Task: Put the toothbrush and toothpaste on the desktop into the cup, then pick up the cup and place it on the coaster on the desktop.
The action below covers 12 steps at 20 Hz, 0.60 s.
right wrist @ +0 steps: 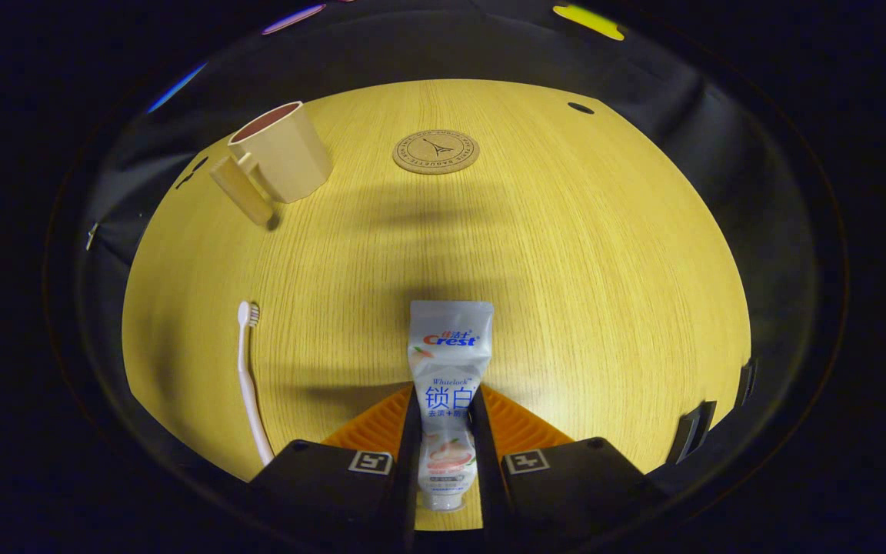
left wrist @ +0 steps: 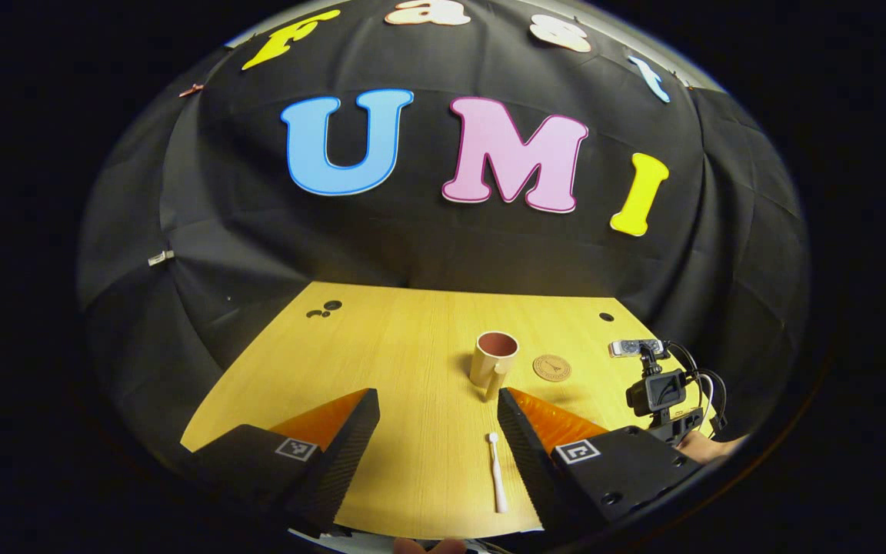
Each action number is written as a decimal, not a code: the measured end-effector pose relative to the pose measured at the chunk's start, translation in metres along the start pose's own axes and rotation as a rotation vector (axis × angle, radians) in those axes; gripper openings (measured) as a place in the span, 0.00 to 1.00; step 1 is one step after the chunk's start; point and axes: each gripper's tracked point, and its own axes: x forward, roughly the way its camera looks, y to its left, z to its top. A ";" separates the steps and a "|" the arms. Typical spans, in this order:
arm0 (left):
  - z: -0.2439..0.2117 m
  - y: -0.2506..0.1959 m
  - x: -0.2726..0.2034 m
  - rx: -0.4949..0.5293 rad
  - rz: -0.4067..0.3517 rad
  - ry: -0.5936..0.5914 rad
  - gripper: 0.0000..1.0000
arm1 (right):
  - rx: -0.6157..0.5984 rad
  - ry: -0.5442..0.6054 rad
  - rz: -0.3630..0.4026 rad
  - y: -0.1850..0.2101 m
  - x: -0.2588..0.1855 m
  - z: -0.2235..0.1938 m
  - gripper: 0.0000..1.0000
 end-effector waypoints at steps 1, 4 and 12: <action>-0.003 -0.001 0.004 -0.016 0.004 0.019 0.96 | -0.008 -0.006 0.011 0.000 0.000 0.001 0.36; -0.014 -0.003 0.016 -0.065 0.011 0.070 0.96 | 0.002 -0.026 0.056 0.000 -0.002 0.002 0.29; -0.061 -0.019 0.051 -0.131 0.002 0.222 0.96 | 0.022 -0.205 0.186 -0.020 -0.053 0.025 0.25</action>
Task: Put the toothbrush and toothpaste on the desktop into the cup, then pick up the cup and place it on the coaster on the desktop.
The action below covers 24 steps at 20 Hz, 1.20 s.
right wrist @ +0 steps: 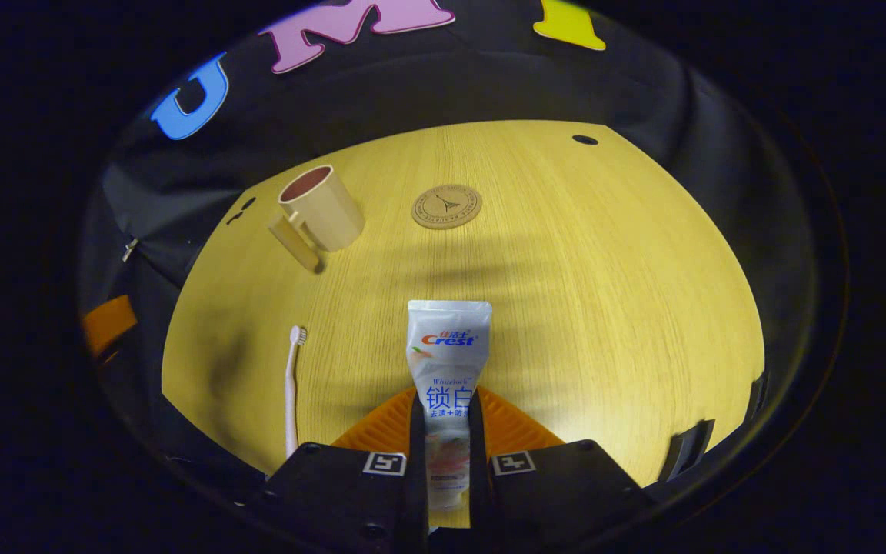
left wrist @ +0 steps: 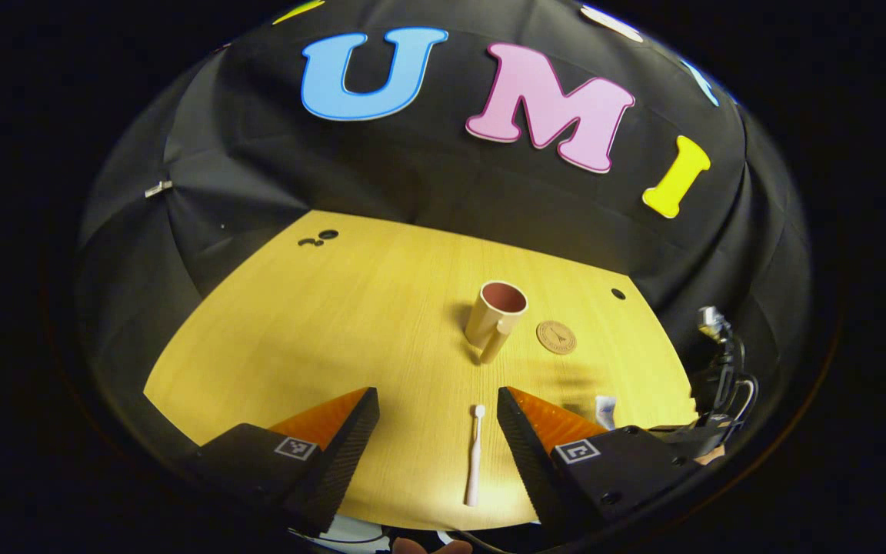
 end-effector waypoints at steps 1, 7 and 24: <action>-0.006 -0.003 0.006 0.001 -0.004 0.023 0.96 | -0.005 -0.020 0.009 -0.004 -0.011 0.003 0.25; -0.054 -0.032 0.049 -0.003 -0.035 0.163 0.95 | 0.054 -0.088 0.039 -0.038 -0.068 0.011 0.25; -0.138 -0.040 0.107 0.138 0.042 0.402 0.91 | 0.138 -0.130 -0.006 -0.114 -0.114 0.015 0.25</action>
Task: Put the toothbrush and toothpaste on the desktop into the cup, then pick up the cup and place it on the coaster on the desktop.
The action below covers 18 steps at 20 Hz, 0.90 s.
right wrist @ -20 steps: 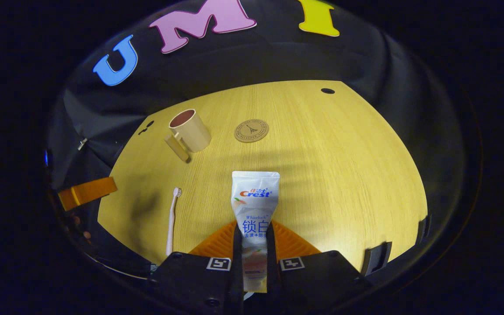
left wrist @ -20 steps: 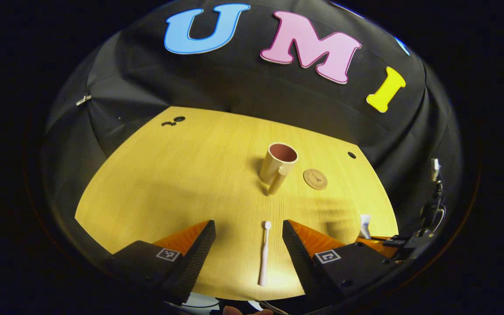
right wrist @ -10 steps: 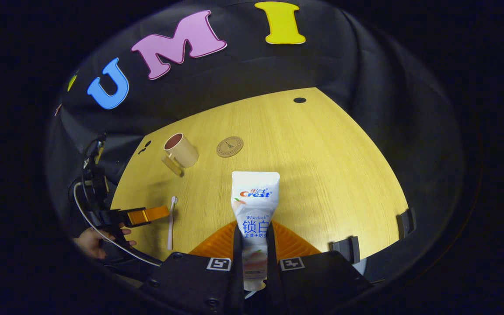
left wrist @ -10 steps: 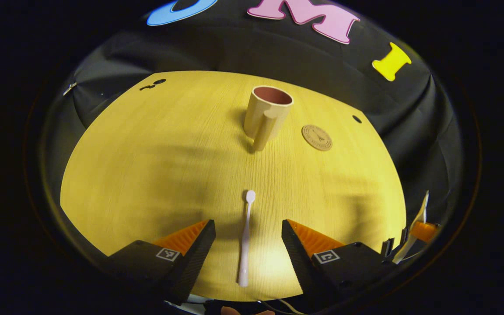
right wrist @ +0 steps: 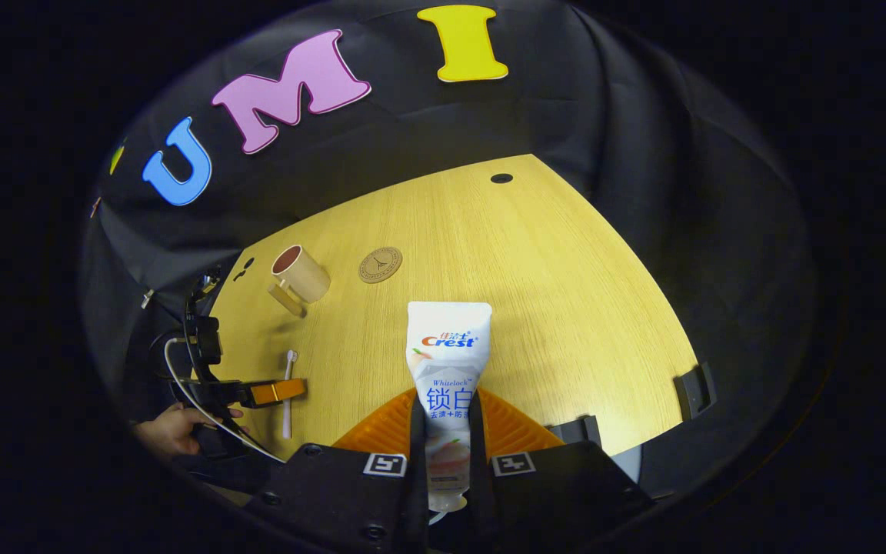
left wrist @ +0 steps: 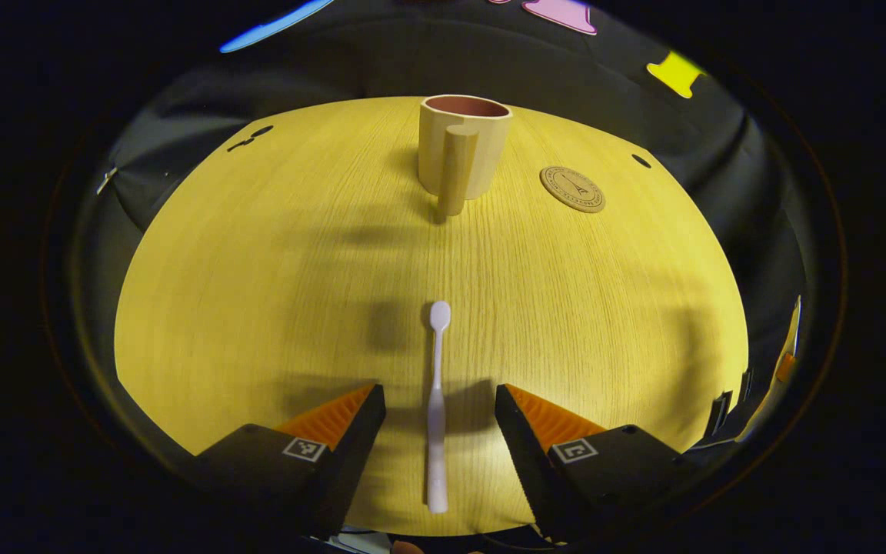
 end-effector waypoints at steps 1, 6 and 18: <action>-0.001 0.001 0.000 0.010 0.005 0.004 0.89 | 0.003 0.002 0.000 -0.001 0.000 -0.001 0.25; -0.007 0.007 0.003 0.061 0.046 0.019 0.74 | -0.002 0.009 -0.001 -0.004 -0.001 -0.004 0.19; -0.007 0.016 0.002 0.047 0.047 0.047 0.15 | 0.031 0.006 -0.019 -0.004 -0.007 -0.012 0.25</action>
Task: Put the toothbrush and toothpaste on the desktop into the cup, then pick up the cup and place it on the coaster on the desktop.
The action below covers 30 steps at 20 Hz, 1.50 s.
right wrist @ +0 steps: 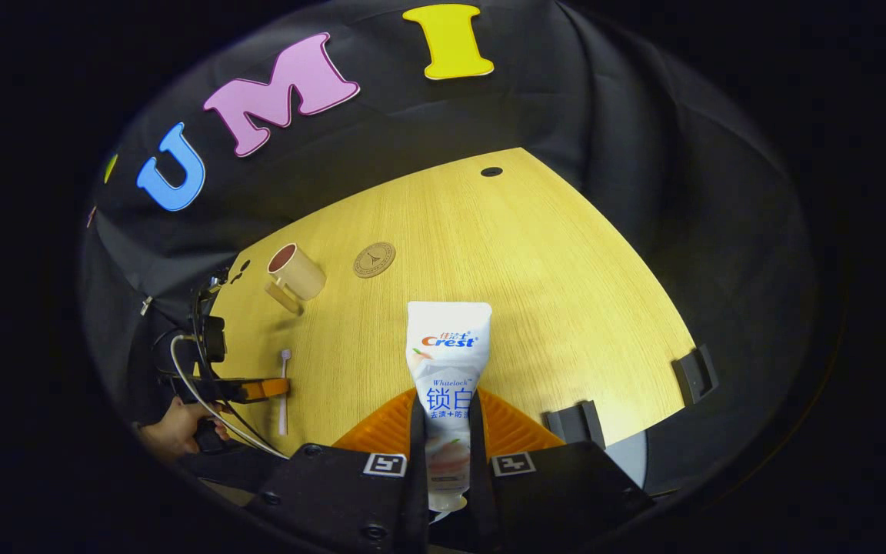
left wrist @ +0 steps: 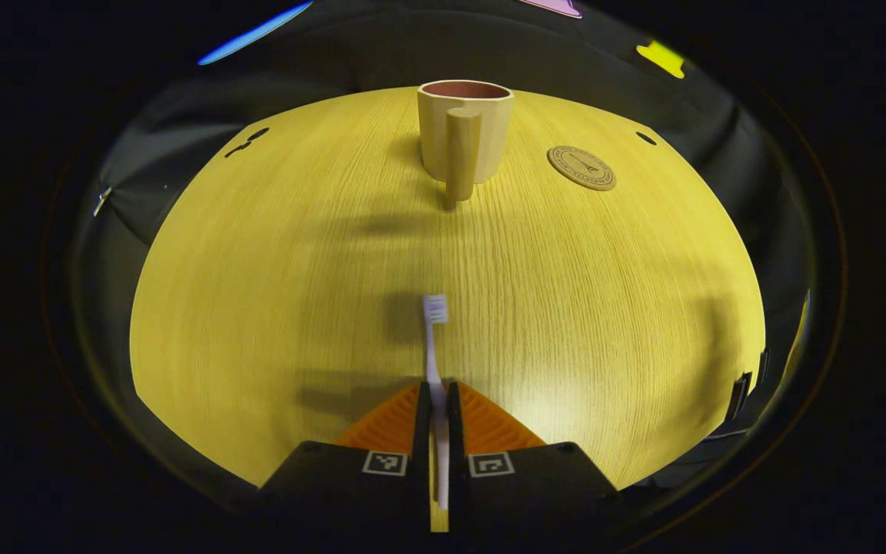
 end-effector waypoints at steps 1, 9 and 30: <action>0.000 0.000 0.000 0.003 -0.006 -0.004 0.12 | 0.000 0.000 -0.003 0.000 -0.001 0.000 0.25; 0.002 0.004 -0.011 -0.026 -0.047 -0.056 0.08 | -0.013 -0.006 0.002 0.018 -0.001 0.000 0.25; 0.114 0.033 -0.190 -0.094 -0.302 -0.509 0.06 | -0.192 -0.332 0.389 0.233 0.016 0.133 0.25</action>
